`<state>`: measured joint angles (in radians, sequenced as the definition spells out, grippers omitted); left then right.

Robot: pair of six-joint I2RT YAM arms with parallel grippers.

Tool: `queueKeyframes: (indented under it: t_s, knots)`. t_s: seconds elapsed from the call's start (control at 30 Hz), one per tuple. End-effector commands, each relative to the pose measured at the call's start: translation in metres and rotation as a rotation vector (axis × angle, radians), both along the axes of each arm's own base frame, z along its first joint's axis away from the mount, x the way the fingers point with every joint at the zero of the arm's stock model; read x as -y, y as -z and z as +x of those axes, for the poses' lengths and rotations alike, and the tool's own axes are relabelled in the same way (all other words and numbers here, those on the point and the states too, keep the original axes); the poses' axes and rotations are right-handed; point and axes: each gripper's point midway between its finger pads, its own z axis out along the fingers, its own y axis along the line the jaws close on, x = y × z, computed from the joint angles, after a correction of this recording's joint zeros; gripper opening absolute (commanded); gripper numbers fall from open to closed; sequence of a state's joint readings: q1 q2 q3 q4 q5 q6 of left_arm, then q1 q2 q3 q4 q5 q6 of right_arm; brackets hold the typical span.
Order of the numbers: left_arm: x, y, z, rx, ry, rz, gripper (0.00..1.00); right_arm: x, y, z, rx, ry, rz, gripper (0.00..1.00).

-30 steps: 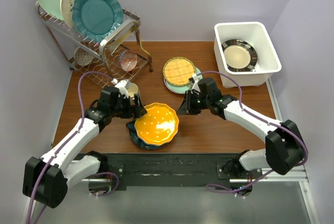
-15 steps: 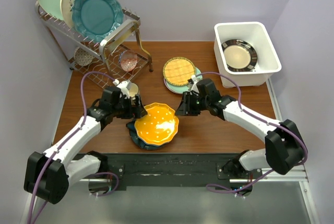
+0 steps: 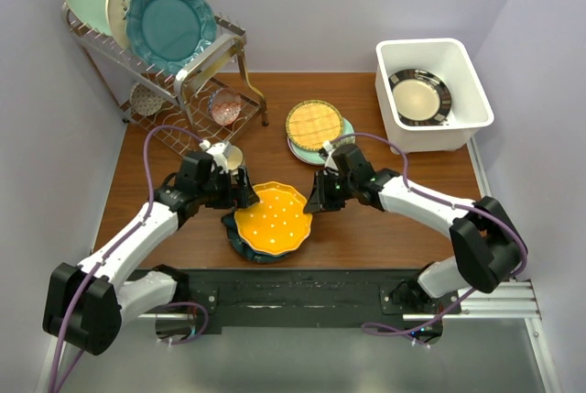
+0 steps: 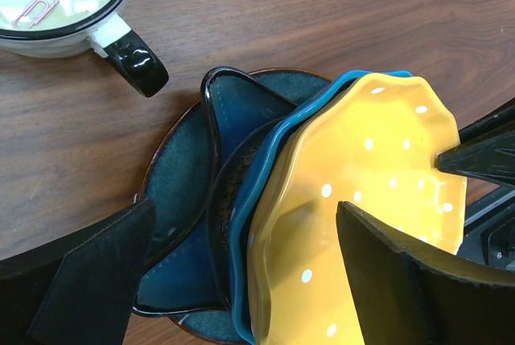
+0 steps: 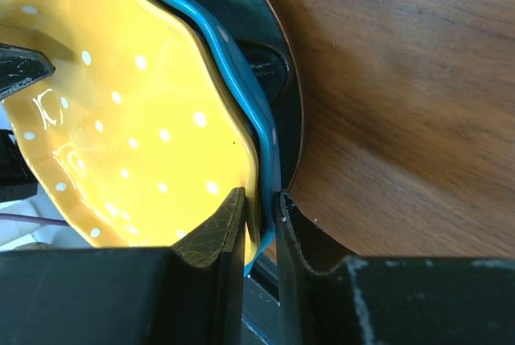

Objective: Place the plates into the plastic bin on the countertop
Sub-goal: Pick up the plate from the corner of the board.

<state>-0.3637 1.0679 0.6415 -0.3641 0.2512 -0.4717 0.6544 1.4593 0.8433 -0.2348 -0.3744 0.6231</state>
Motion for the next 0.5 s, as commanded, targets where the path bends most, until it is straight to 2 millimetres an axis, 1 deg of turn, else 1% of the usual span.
queueKeyframes:
  t_s: [0.0,0.1,0.23,0.27,0.43,0.47]
  knots:
    - [0.007,-0.009,0.004,0.023,0.015,-0.024,0.98,0.002,-0.016,0.009,0.045,0.021,-0.023,0.09]
    - [0.007,-0.008,0.003,0.022,0.016,-0.023,0.98,0.004,-0.022,0.010,0.062,0.026,-0.029,0.07]
    - [0.005,-0.010,0.003,0.029,0.013,-0.020,0.98,0.007,-0.031,0.012,0.087,0.032,-0.036,0.07]
    - [0.006,-0.010,0.004,0.031,0.012,-0.022,0.98,0.008,-0.035,0.015,0.100,0.041,-0.040,0.08]
    - [0.005,-0.009,0.004,0.028,0.012,-0.018,0.98,0.014,-0.045,0.018,0.133,0.053,-0.059,0.12]
    - [0.005,-0.009,0.004,0.029,0.012,-0.019,0.98,0.014,-0.047,0.018,0.141,0.054,-0.060,0.15]
